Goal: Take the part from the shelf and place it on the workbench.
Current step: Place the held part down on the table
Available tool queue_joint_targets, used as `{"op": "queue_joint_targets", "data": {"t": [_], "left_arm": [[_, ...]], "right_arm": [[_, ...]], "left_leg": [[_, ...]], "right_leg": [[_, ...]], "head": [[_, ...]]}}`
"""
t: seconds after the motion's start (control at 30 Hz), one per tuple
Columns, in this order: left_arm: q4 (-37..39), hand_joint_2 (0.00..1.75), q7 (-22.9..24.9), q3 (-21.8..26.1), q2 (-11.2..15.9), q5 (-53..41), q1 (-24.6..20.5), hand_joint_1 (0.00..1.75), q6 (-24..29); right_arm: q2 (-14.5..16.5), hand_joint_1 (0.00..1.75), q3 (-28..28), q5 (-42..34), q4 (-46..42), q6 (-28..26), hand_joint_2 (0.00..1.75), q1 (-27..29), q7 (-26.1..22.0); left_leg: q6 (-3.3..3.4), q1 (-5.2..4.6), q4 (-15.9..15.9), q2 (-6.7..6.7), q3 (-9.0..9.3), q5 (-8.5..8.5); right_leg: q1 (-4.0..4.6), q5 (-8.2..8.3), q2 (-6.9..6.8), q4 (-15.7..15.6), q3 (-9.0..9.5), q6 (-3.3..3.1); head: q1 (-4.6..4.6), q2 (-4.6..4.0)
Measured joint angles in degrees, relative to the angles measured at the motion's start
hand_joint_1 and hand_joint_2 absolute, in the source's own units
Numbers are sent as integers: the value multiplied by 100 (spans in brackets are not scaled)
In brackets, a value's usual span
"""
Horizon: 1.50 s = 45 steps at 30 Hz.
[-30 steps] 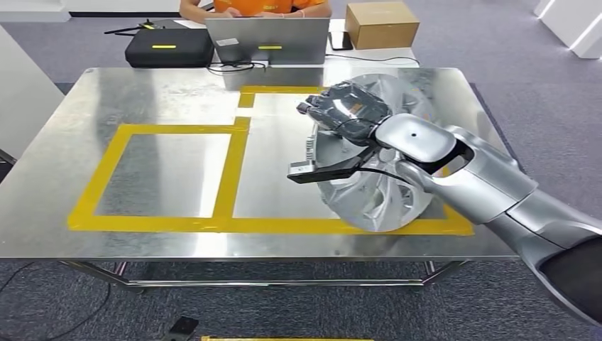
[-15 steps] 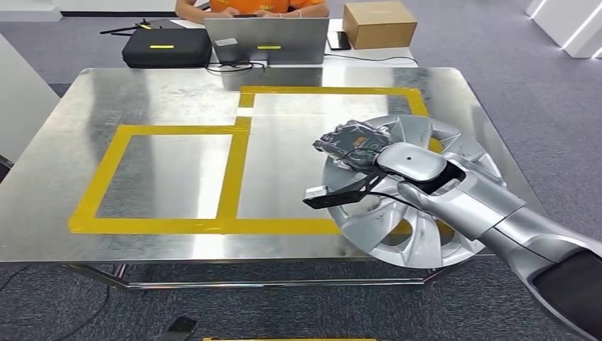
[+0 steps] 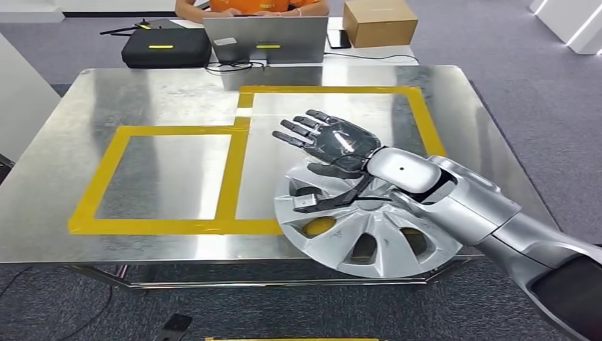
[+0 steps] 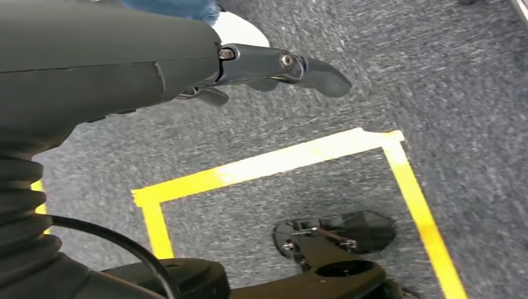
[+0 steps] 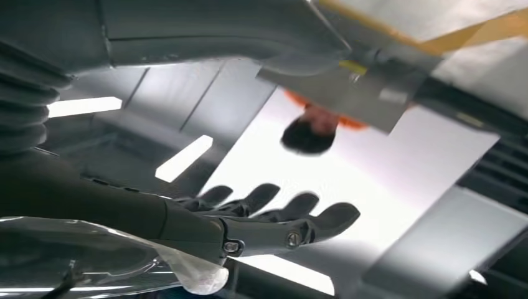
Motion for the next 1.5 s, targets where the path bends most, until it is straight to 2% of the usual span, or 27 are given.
{"op": "queue_joint_targets", "data": {"t": [0.07,0.1,0.2,0.23,0.27,0.3,0.37,0.43,0.53,0.6,0.7,0.73,0.77,0.8,0.87,0.93,1.03,1.1,1.13,1.2,1.23,1.27,1.3,1.33,1.4,1.43,1.5], "left_arm": [[-1,0,64,0,-11,-41,-10,0,46],[-2,0,85,0,-16,-60,-20,0,61],[-2,0,118,0,-28,-94,-45,0,72],[-2,0,129,0,-31,-98,-45,0,72],[-2,0,140,0,-34,-99,-43,0,73],[-2,0,149,0,-36,-98,-42,0,75],[-2,0,165,2,-37,-76,-45,0,94],[-2,0,190,15,-39,-27,-46,0,140],[-2,0,206,89,-42,88,-12,0,196],[-2,0,185,161,-42,188,15,0,202],[-2,0,82,303,-43,359,62,0,176],[-2,0,41,353,-43,410,90,0,169],[-2,0,2,403,-43,453,124,0,164],[-2,0,-29,452,-42,489,157,0,159],[-2,0,-84,541,-42,548,209,0,151],[-2,0,-113,624,-42,598,233,0,151],[-2,0,-123,740,-33,663,262,0,147],[-2,0,-132,806,-20,705,274,0,144],[-2,0,-137,839,-11,721,279,0,143],[-2,0,-144,900,1,762,299,0,143],[-2,0,-148,936,7,783,314,0,143],[-2,0,-152,970,12,812,327,0,144],[-2,0,-157,1003,16,836,337,0,147],[-2,0,-162,1037,23,853,342,0,155],[-2,0,-168,1100,38,879,342,0,180],[-2,0,-170,1128,45,892,340,0,191],[-2,0,-171,1177,53,918,340,0,199]], "right_arm": [[1,0,21,444,-100,-278,0,-11,57],[5,0,34,627,-143,-385,0,-27,95],[28,0,100,1042,-228,-602,0,-61,207],[33,0,120,1117,-239,-635,0,-59,237],[36,0,134,1149,-249,-656,0,-55,268],[40,0,139,1138,-267,-668,0,-50,308],[59,0,105,999,-329,-669,0,-35,417],[77,0,3,696,-421,-611,0,26,546],[79,0,-299,-15,-636,-496,0,267,689],[71,0,-606,-685,-829,-462,0,498,701],[12,0,-1216,-1912,-1243,-528,0,1032,545],[-21,0,-1413,-2314,-1391,-567,0,1258,450],[-63,0,-1623,-2729,-1550,-609,0,1498,339],[-104,0,-1836,-3132,-1704,-646,0,1727,233],[-179,0,-2309,-3939,-2037,-712,0,2152,29],[-250,0,-2752,-4575,-2337,-730,0,2510,-135],[-391,0,-3327,-5242,-2684,-694,0,3064,-313],[-475,0,-3651,-5540,-2876,-671,0,3403,-421],[-511,0,-3810,-5661,-2969,-669,0,3574,-483],[-576,0,-4102,-5825,-3139,-684,0,3944,-606],[-599,0,-4229,-5875,-3219,-702,0,4136,-659],[-616,0,-4341,-5904,-3306,-723,0,4324,-708],[-628,0,-4444,-5919,-3399,-749,0,4499,-750],[-633,0,-4544,-5924,-3497,-778,0,4667,-790],[-639,0,-4739,-5889,-3713,-838,0,4971,-875],[-639,0,-4824,-5856,-3815,-870,0,5113,-921],[-638,0,-4958,-5778,-4026,-933,0,5389,-1017]], "left_leg": [[-66,6,59,3,-16,-63],[-99,9,222,4,-79,-175],[-171,31,1267,6,-538,-672],[-184,35,1520,7,-652,-737],[-189,36,1573,7,-674,-696],[-187,39,1398,7,-588,-552],[-161,38,638,7,-209,-183],[-118,27,82,2,55,-37],[-23,25,-27,-7,85,-46],[54,45,-64,-3,100,-19],[112,49,-77,0,102,-12],[118,47,-75,-2,105,-16],[125,45,-74,-6,107,-22],[128,44,-72,-12,112,-27],[118,41,-71,-22,123,-43],[80,20,-61,-29,121,-64],[7,7,-72,-31,128,-74],[-53,10,63,-19,87,-198],[-83,15,292,-12,-3,-348],[-125,27,1046,-4,-318,-731],[-136,31,1381,-3,-464,-856],[-138,31,1549,-2,-536,-876],[-132,31,1489,-1,-503,-783],[-115,30,1213,-1,-369,-600],[-55,17,423,-2,14,-244],[-26,6,129,-2,155,-162],[13,-20,-69,-7,245,-168]], "right_leg": [[-24,24,-3,-34,24,-47],[-40,34,-7,-55,41,-78],[-46,34,-13,-68,56,-126],[-44,32,-13,-66,57,-129],[-43,31,-12,-63,58,-130],[-43,31,-10,-58,60,-129],[-34,21,-4,-40,63,-109],[-13,14,4,-19,45,-60],[-9,14,-4,-36,25,33],[-14,-133,-8,150,-76,85],[-14,-636,-7,1190,-554,129],[-14,-728,-7,1488,-697,135],[-14,-716,-7,1595,-757,136],[-14,-594,-7,1457,-701,127],[-10,-215,-15,676,-334,91],[9,-31,-24,48,2,55],[21,-24,-21,-83,100,-1],[-4,-13,-32,-111,127,-60],[-17,-12,-42,-124,143,-89],[-16,-26,-56,-124,154,-123],[-15,-31,-57,-122,157,-129],[-14,-35,-54,-121,161,-131],[-13,-40,-47,-119,167,-129],[-12,-47,-41,-117,178,-124],[1,-68,-29,-107,196,-95],[7,-75,-24,-100,194,-72],[11,-77,-21,-94,182,-14]], "head": [[-5,-1],[-15,0],[-34,0],[-34,-1],[-34,-1],[-34,-1],[-34,-1],[-30,-1],[-27,-1],[-6,-1],[21,-1],[20,-1],[25,-1],[26,-1],[28,-1],[24,-1],[21,-1],[12,-1],[7,-1],[1,-1],[2,-1],[1,-1],[1,0],[0,0],[2,0],[3,-1],[7,-1]]}}
